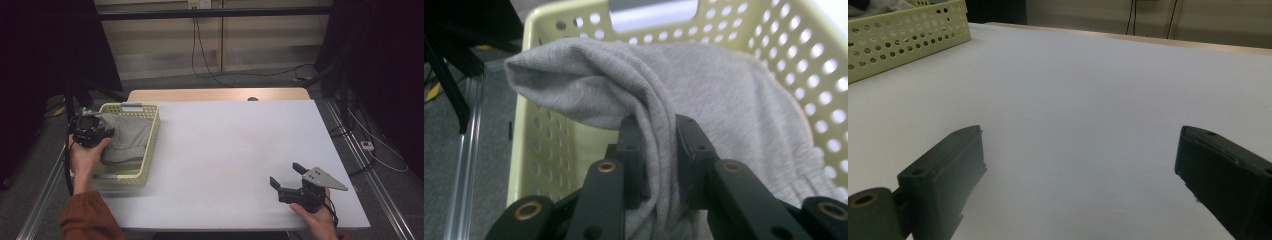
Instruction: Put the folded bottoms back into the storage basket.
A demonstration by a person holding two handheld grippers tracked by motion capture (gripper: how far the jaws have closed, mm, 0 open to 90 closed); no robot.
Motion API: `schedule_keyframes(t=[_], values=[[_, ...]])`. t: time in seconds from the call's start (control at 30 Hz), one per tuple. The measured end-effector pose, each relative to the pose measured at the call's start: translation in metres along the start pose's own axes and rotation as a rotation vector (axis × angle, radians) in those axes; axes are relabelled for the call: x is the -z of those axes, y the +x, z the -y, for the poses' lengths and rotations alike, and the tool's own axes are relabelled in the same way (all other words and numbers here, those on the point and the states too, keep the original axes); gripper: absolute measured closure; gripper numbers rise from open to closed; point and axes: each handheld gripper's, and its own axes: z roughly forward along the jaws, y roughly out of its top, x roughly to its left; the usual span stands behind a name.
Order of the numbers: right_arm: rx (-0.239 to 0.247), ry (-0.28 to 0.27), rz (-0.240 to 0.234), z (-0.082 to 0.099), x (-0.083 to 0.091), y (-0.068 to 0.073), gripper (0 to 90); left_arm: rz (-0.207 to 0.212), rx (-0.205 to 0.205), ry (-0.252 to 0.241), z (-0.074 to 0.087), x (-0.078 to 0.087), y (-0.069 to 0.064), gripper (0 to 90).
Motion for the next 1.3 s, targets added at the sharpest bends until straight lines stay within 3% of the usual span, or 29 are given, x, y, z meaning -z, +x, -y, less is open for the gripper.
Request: schedule_keyframes(t=[0.13, 0.27, 0.47, 0.57, 0.77, 0.97, 1.17, 1.3], values=[[-0.001, 0.001, 0.000, 0.000, 0.000, 0.000, 5.5, 0.000, 0.015, 0.032, 0.003, -0.006, 0.002, 75.1], [-0.001, 0.000, -0.002, 0.000, 0.000, 0.000, 5.4, -0.003, 0.001, 0.052, 0.003, -0.012, -0.001, 74.8], [0.000, 0.000, -0.002, 0.000, 0.000, 0.000, 5.4, 0.035, -0.001, 0.049, 0.002, -0.020, -0.005, 74.6], [0.000, 0.000, -0.002, 0.000, 0.000, 0.000, 5.4, 0.034, 0.002, 0.048, 0.002, -0.020, -0.005, 74.3], [0.000, -0.001, -0.002, 0.000, 0.000, 0.000, 5.4, -0.007, 0.017, 0.056, 0.004, -0.016, 0.001, 72.6], [0.001, -0.001, -0.001, 0.000, 0.000, 0.000, 5.4, 0.017, 0.056, 0.063, 0.011, -0.010, 0.015, 70.5], [-0.001, -0.001, -0.003, 0.000, 0.000, 0.000, 5.4, 0.018, 0.104, -0.015, 0.014, -0.002, 0.022, 62.9], [-0.003, -0.002, -0.003, 0.000, 0.000, 0.000, 5.4, 0.014, 0.108, -0.061, 0.012, 0.005, 0.022, 59.7]])
